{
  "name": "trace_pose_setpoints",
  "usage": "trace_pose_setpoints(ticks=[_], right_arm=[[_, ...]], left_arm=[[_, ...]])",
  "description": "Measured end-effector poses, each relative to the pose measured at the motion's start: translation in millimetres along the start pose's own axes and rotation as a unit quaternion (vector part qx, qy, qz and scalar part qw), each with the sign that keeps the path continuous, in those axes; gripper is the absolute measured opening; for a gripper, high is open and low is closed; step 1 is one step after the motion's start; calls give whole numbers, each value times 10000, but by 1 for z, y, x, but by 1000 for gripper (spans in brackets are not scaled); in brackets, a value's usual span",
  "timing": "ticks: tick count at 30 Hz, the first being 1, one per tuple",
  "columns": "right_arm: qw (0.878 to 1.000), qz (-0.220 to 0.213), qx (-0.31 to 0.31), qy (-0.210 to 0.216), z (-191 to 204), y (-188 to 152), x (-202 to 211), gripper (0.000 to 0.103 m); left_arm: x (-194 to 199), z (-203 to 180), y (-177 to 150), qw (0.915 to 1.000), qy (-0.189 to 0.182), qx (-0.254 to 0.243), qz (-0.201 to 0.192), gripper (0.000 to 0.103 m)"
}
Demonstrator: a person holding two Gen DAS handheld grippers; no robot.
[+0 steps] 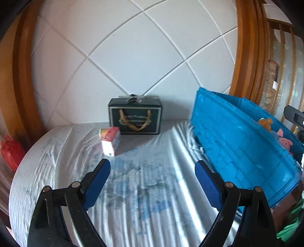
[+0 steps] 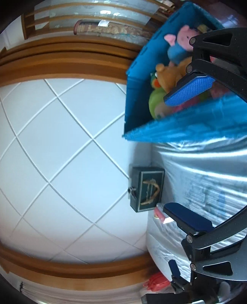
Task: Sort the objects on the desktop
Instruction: 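Move both tools back to the bed toward the pill bottle and tissue pack, then grasp the pink tissue pack with the right tool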
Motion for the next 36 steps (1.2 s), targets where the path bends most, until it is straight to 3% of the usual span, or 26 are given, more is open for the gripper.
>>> trace_pose_setpoints(ticks=[7,12,20,26,31,32,33,34,36], right_arm=[[9919,948,177,824,143,-25,-78,103],[9847,1420,439,907,219,-40,-147,103],[9740,1992,512,945,318,-54,-293,103],[9638,2406,475,1044,376,-88,-392,103],[9483,2963,161,1126,371,-127,-445,102],[9465,2966,-60,1268,363,-130,-447,95],[9479,2922,-127,1258,355,-131,-445,65],[9518,2824,-139,1185,346,-129,-444,49],[9565,2757,-116,946,324,-127,-444,51]], left_arm=[[-13,135,-14,9967,454,574,340,91],[-51,211,-23,9930,675,740,628,91],[-154,298,-27,9855,807,1070,1039,91],[-235,342,-31,9825,892,974,1309,91],[-285,359,-29,9818,855,1001,1370,91],[-291,359,-28,9822,830,978,1369,91],[-298,357,-27,9828,800,937,1375,91],[-305,354,-25,9833,773,881,1389,91],[-318,348,-20,9850,699,741,1393,91]])
Point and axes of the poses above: each gripper's, at about its wrist camera, not at the fingertips, and x roughly against the way its jaws point, z to its left, y to its top, the point moved 6 cm from there along -x, roughly the way its jaws point, and after that the axes turned 10 degrees about -y, right-handed, at the moved point
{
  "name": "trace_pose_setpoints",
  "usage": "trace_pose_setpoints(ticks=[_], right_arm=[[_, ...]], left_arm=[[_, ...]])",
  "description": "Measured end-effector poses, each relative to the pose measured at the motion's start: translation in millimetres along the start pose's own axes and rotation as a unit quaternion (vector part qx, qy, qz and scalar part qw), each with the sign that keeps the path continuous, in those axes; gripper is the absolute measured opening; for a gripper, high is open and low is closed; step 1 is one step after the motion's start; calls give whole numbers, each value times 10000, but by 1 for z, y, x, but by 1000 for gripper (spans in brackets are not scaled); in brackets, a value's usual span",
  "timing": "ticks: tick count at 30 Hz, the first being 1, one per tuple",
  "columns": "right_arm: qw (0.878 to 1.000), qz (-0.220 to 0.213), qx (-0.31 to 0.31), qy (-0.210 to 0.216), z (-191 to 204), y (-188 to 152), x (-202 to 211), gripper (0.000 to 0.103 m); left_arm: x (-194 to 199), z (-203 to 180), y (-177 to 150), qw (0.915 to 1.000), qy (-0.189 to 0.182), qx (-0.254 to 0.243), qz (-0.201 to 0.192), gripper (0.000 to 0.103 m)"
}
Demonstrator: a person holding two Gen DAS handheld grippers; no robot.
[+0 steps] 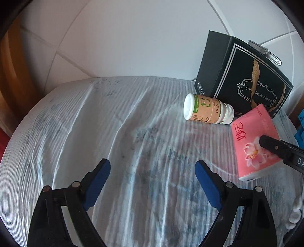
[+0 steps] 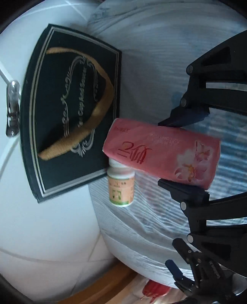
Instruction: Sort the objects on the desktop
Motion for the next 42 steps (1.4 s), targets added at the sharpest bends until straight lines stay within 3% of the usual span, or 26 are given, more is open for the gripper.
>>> trace_pose_setpoints(ticks=[3,7,10,14,17,19,25,29,30,33,36,42], right_arm=[[9999,12,-139,-60,-38,-2,7,50],[9967,-354,-412,-602,-102,5,29,50],[9923,-463,-533,-1022,-142,5,37,51],[9902,-405,-697,-1139,-175,-4,32,51],[9903,-295,-768,-1116,-185,-10,24,51],[9910,-314,-807,-1025,-188,-12,16,51],[9919,-389,-767,-933,-185,-14,17,52],[9921,-359,-784,-909,-183,-14,16,52],[9923,-340,-768,-905,-182,-14,16,52],[9937,-304,-677,-836,-176,-15,17,51],[9950,-311,-552,-770,-165,-17,18,51],[9951,-365,-412,-819,-153,-16,16,52]], left_arm=[[-11,-19,14,9995,-160,-258,-44,91],[-29,-46,44,9978,-251,-606,-102,91],[-47,-66,64,9984,-361,-444,-44,91],[-79,-92,77,9994,-139,-326,-3,91],[-94,-101,78,9994,98,-340,-8,98],[-101,-104,79,9996,-8,-290,-18,103],[-103,-107,78,9992,-29,-377,-127,103],[-97,-100,61,9987,-426,-271,17,103],[-94,-96,55,9989,-403,-246,62,103],[-87,-80,38,9983,194,-542,113,103],[-83,-61,24,9985,225,-398,287,94],[-64,-50,30,9999,5,-154,35,93]])
Point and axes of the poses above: each gripper's, at about its wrist camera, not at the fingertips, and x roughly against the way its jaws point, z to its left, y to its top, the point moved 6 cm from there along -x, roughly the way its jaws point, and after that the axes turned 10 degrees about -y, right-handed, at the moved point
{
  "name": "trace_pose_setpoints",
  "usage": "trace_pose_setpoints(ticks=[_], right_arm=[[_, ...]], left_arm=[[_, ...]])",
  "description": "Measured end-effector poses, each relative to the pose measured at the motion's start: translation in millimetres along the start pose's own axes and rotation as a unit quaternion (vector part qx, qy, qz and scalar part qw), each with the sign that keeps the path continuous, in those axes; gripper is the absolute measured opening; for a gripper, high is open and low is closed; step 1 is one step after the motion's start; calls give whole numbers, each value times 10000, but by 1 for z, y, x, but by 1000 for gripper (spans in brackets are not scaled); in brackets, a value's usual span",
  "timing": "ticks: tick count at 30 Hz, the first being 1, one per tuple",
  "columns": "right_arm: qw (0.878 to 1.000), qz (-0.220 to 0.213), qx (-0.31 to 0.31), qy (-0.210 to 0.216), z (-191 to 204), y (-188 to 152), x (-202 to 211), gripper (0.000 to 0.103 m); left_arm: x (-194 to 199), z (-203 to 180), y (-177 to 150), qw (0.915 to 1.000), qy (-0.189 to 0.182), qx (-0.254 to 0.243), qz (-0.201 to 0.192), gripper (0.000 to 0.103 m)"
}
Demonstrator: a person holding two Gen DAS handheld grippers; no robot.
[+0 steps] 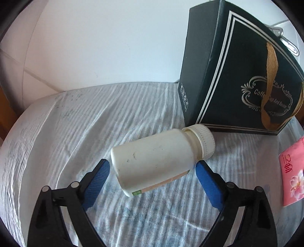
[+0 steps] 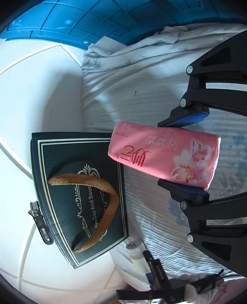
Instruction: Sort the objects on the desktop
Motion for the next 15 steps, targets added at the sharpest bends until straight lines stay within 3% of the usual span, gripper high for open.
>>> trace_pose_setpoints(ticks=[6,7,8,10,12,15], right_arm=[[9999,73,-41,139,0,-1,-4,57],[9999,71,-27,137,1,-1,-4,57],[9999,59,4,123,2,-1,-3,57],[9999,42,55,97,4,-1,-4,55],[9999,11,118,66,7,-1,-4,54],[9997,-30,221,27,15,-2,-2,53]], left_arm=[[-19,-17,9,9996,156,-172,186,95],[-25,-16,9,9991,105,-259,307,92],[-32,-13,11,9986,143,-311,398,85],[-29,-11,8,9986,65,-385,347,57],[-25,-11,7,9985,-9,-422,342,38],[-20,-16,3,9978,-294,-453,392,33]])
Point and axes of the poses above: each gripper's, at about its wrist camera, not at the fingertips, and x roughly against the way its jaws point, z to its left, y to its top, the point moved 6 cm from there along -x, roughly the way its jaws point, and after that the axes turned 10 degrees about -y, right-handed, at the moved point
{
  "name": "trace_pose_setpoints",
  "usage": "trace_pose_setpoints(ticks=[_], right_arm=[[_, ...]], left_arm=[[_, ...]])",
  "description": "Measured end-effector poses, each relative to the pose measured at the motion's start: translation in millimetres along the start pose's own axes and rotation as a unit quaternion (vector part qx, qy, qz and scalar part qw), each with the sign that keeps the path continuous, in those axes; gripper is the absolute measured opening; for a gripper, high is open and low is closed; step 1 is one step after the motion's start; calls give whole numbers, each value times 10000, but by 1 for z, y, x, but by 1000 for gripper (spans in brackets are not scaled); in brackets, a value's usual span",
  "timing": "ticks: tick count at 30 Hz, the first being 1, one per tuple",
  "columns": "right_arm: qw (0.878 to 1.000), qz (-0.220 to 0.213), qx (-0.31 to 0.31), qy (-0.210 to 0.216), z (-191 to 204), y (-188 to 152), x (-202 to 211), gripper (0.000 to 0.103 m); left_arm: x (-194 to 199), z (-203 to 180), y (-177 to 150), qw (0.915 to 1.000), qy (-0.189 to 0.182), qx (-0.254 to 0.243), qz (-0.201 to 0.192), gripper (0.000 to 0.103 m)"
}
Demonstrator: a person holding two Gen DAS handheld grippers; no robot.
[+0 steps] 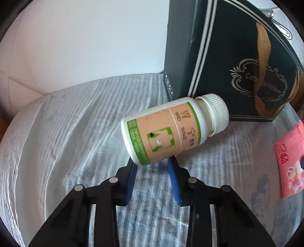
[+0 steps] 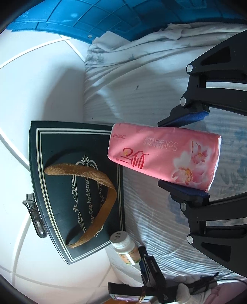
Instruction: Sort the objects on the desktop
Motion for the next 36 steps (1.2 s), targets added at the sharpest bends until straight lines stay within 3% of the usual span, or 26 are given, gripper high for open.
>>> trace_pose_setpoints(ticks=[3,5,6,7,9,14,17,19,20,26,36], right_arm=[[9999,29,60,100,4,-2,2,53],[9999,52,16,115,2,-3,2,53],[9999,67,-38,130,0,-3,3,53],[9998,87,-102,152,-2,-3,3,53],[9996,108,-191,157,-5,-3,3,53],[9996,166,-186,130,-7,0,2,53],[9997,228,-91,81,-4,2,0,55],[9995,287,-77,70,-4,0,-2,56],[9993,343,-84,77,-4,-1,-4,57],[9990,426,-135,92,0,-8,-1,50],[9992,-200,-26,338,9,7,81,50]], left_arm=[[21,-18,-8,9992,-192,-347,-24,33],[37,-23,-13,9985,-41,-534,-76,38],[43,-23,-13,9980,60,-613,-125,55],[47,-23,-11,9974,142,-675,-187,79],[50,-22,0,9957,283,-810,-352,91],[17,-35,23,9906,-137,-1350,179,91],[-8,-47,16,9834,-20,-1652,750,89],[-14,-52,6,9806,114,-1733,909,59],[-13,-53,1,9829,31,-1579,948,55],[26,-56,-11,9949,-157,-877,471,52],[147,-83,-25,9973,-212,-597,-382,52]])
Point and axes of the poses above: each gripper's, at about its wrist camera, not at the fingertips, and x roughly against the way its jaws point, z to its left, y to its top, the point moved 6 cm from there along -x, roughly the way its jaws point, and after that the axes turned 10 degrees about -y, right-handed, at the moved point
